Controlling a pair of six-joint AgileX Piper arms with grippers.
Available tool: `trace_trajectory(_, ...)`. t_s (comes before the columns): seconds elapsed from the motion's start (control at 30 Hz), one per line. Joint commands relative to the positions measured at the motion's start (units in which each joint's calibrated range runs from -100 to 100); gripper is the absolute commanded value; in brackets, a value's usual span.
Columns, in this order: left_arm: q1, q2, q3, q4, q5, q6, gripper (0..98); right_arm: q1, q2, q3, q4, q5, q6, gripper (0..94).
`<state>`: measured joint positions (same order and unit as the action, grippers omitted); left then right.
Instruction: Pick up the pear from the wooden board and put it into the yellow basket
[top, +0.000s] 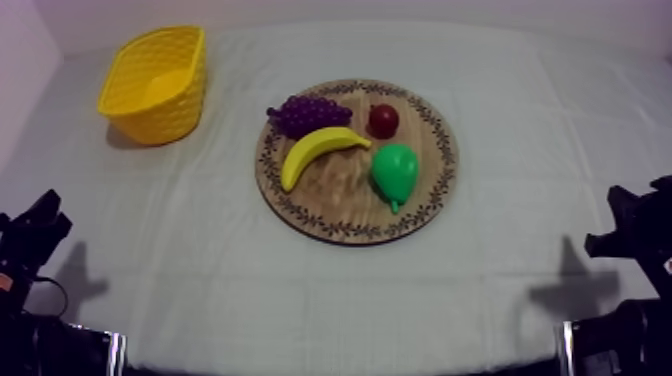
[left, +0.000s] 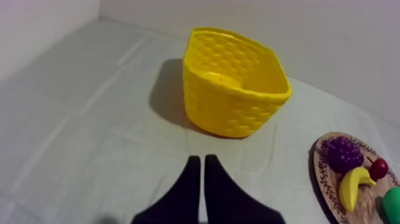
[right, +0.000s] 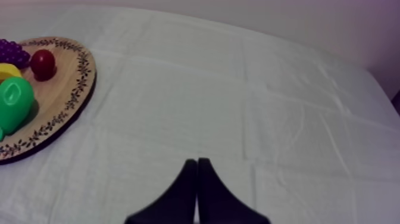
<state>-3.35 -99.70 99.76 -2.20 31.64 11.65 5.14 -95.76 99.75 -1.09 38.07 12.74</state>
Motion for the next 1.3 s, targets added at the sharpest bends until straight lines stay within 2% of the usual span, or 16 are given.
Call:
trace_trajectory(0.0,0.13,-0.04,-2.22,0.56,8.47,0.78,22.4,-0.01,0.01,0.03,-0.01,0.0,0.03,0.3)
trace_trajectory(0.33,0.55,-0.04,-2.11,0.56,8.0,0.35,33.2,-0.01,0.01,0.03,-0.01,0.0,-0.01,0.3)
trace_trajectory(0.63,1.95,3.01,-5.91,0.48,9.83,1.69,17.9,-0.01,0.01,0.03,-0.01,0.0,0.01,0.3)
trace_trajectory(0.9,8.19,20.77,-28.59,-1.23,10.92,3.69,3.7,-0.01,0.01,0.03,-0.01,0.0,0.04,0.3)
trace_trajectory(1.07,14.16,32.91,-44.79,-4.24,13.84,5.69,0.7,-0.01,0.01,0.03,-0.01,0.0,0.03,0.3)
trace_trajectory(1.27,22.63,46.55,-62.8,-7.27,20.85,9.06,0.3,-0.01,0.01,0.03,-0.01,0.0,0.03,0.3)
